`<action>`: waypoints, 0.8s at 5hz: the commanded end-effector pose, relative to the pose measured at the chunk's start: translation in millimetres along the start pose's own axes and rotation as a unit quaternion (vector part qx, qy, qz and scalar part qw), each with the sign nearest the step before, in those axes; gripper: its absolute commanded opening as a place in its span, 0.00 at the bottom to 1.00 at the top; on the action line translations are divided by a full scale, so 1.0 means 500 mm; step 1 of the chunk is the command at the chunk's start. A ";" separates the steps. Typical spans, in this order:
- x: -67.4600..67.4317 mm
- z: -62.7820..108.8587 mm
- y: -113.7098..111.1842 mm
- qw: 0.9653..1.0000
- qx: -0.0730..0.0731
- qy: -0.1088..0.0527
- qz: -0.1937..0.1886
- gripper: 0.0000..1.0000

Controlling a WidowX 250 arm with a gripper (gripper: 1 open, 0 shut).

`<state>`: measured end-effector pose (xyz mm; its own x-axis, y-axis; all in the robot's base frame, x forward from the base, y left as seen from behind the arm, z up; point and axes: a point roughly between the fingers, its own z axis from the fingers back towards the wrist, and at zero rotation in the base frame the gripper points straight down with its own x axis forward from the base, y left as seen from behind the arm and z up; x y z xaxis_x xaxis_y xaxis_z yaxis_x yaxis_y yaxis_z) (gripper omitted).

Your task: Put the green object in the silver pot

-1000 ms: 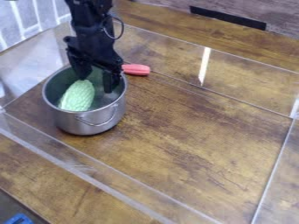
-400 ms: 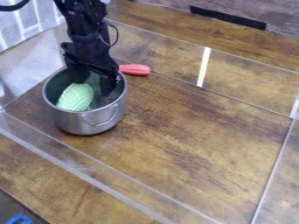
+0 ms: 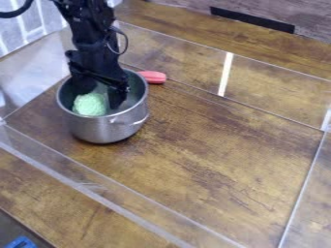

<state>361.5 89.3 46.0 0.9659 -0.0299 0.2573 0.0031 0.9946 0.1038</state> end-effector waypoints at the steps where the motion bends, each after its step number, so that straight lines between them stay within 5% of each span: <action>1: 0.001 -0.001 0.005 1.000 -0.001 -0.008 0.005 1.00; 3: -0.001 -0.014 0.004 1.000 -0.003 -0.006 0.006 1.00; 4: -0.003 -0.014 0.004 1.000 -0.005 -0.003 0.008 0.00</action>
<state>362.1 88.2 33.6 0.9676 -0.0296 0.2508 0.0067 0.9958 0.0918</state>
